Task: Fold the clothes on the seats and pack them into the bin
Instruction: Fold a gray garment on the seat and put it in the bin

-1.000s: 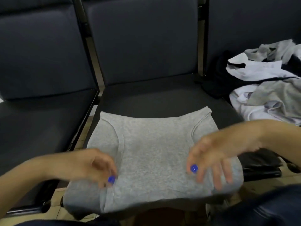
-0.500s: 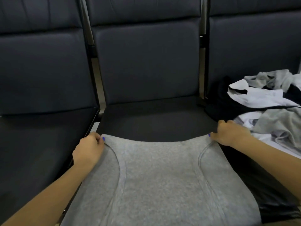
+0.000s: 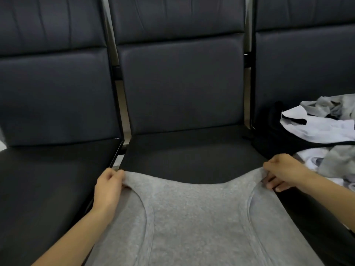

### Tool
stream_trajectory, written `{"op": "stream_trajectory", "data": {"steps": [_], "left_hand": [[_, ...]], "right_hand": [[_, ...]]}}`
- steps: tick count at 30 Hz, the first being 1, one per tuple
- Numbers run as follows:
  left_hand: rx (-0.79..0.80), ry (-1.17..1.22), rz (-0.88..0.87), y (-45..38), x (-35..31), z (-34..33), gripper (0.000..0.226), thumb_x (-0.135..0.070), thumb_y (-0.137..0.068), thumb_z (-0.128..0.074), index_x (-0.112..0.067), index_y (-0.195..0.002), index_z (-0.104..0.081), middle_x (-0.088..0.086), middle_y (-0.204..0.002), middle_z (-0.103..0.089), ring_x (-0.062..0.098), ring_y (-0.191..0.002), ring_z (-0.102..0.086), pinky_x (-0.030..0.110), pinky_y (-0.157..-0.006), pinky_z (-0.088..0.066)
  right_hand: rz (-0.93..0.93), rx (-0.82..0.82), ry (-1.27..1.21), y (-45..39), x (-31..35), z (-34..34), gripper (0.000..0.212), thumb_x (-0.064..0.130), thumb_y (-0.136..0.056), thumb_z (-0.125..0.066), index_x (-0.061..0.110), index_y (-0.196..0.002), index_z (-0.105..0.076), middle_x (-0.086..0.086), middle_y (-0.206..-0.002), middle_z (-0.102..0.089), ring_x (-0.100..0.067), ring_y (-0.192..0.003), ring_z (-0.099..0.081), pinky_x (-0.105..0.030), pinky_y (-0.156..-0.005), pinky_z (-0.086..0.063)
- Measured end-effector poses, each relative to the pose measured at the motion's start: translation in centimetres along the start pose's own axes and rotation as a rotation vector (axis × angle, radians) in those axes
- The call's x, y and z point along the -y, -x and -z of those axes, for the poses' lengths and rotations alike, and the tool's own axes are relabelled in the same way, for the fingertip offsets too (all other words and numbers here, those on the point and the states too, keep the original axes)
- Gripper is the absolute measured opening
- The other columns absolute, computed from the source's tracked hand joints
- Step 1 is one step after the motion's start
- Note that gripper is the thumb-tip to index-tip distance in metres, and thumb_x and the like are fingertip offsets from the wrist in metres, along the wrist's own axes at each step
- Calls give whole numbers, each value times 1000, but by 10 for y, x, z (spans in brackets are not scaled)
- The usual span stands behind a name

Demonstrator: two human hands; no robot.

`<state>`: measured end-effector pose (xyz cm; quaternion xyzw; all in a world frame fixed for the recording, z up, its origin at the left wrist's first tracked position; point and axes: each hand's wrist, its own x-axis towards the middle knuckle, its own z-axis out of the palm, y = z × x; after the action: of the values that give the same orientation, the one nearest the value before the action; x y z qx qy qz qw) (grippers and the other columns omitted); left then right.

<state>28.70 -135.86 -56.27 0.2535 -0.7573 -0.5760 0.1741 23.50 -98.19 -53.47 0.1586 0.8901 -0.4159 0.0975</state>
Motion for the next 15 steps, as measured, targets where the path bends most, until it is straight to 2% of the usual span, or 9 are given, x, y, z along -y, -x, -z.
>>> {"op": "stream_trajectory", "data": {"steps": [2,5,8,10,12,15], "left_hand": [[-9,-164,-101,5,2,-2,25,-10,-89,-55,-7,-67,-42,10,-65,-46,18,-62,-43,32,-58,-37],[-30,-245,-186,5,6,-4,27,-6,-86,-57,-4,-66,-41,10,-62,-44,17,-59,-39,30,-54,-33],[-78,-206,-140,-2,8,-3,11,-1,-86,-58,-3,-83,-48,7,-77,-52,18,-71,-48,31,-64,-40],[-94,-163,-101,-4,10,-3,21,3,-86,-58,-6,-102,-47,6,-97,-55,19,-88,-51,31,-78,-42],[-100,-144,-101,-5,11,-3,29,4,-88,-54,-7,-113,-46,6,-107,-53,18,-95,-50,31,-83,-40],[-54,-78,-143,-5,13,-4,48,-3,-91,-54,-12,-135,-37,-2,-118,-49,16,-104,-50,32,-90,-39]], "right_hand": [[-39,-11,-72,-2,-3,0,18,8,-97,-47,-1,-81,-52,-24,-73,-63,-29,-55,-59,-37,-55,-55],[-8,-92,26,-7,-7,2,18,6,-93,-53,-3,-77,-55,-22,-73,-59,-29,-62,-58,-43,-62,-56],[47,-133,253,-6,-10,6,19,13,-89,-56,-4,-86,-64,-21,-77,-65,-33,-69,-64,-39,-58,-58],[51,-141,397,-6,-13,6,21,18,-89,-55,1,-92,-66,-17,-81,-67,-30,-72,-64,-37,-61,-57],[81,-178,505,-7,-16,6,17,19,-90,-52,7,-89,-64,-11,-85,-65,-28,-80,-62,-36,-70,-52],[169,-184,509,-12,-21,6,15,12,-90,-46,20,-77,-46,-8,-88,-58,-28,-92,-58,-34,-81,-45]]}}
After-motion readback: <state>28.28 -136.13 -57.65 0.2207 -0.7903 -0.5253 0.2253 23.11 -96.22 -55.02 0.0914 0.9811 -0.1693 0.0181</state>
